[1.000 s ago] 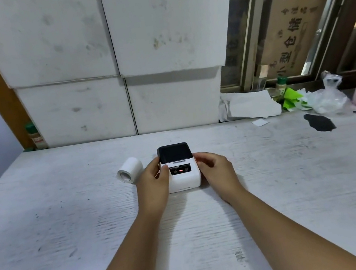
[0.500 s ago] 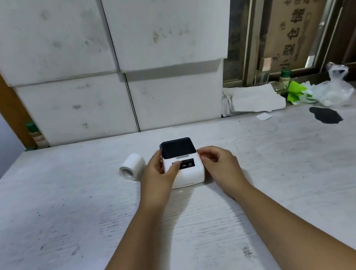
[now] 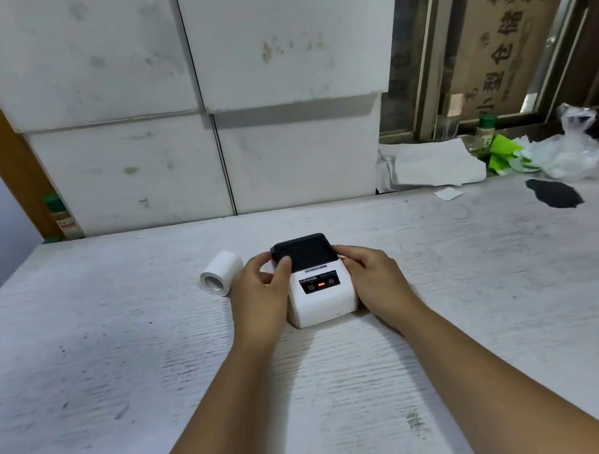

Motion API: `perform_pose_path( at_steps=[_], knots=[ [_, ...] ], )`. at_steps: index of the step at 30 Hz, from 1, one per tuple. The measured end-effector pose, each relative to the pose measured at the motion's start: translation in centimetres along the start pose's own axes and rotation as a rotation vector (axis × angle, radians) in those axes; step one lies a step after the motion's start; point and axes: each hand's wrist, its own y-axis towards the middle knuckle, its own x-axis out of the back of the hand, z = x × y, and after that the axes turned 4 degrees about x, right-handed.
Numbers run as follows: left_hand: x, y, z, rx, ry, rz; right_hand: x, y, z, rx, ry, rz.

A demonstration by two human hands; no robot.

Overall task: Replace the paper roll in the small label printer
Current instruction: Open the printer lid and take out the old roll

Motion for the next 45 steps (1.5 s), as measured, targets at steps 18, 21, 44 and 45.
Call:
perform_pose_path(
  at_steps=[18,21,44,45],
  knots=[
    [1.0,0.8,0.8,-0.077,0.012,0.432,2.3,0.2,-0.4,0.006,0.277,0.297],
    [1.0,0.7,0.8,-0.074,0.032,0.428,2.6,0.1,-0.4,0.033,0.246,0.343],
    [1.1,0.6,0.2,0.031,-0.022,0.357,2.8,0.4,-0.5,0.017,0.185,0.35],
    [1.0,0.5,0.0,0.031,-0.025,0.343,2.7,0.3,-0.4,0.018,0.189,0.333]
  ],
)
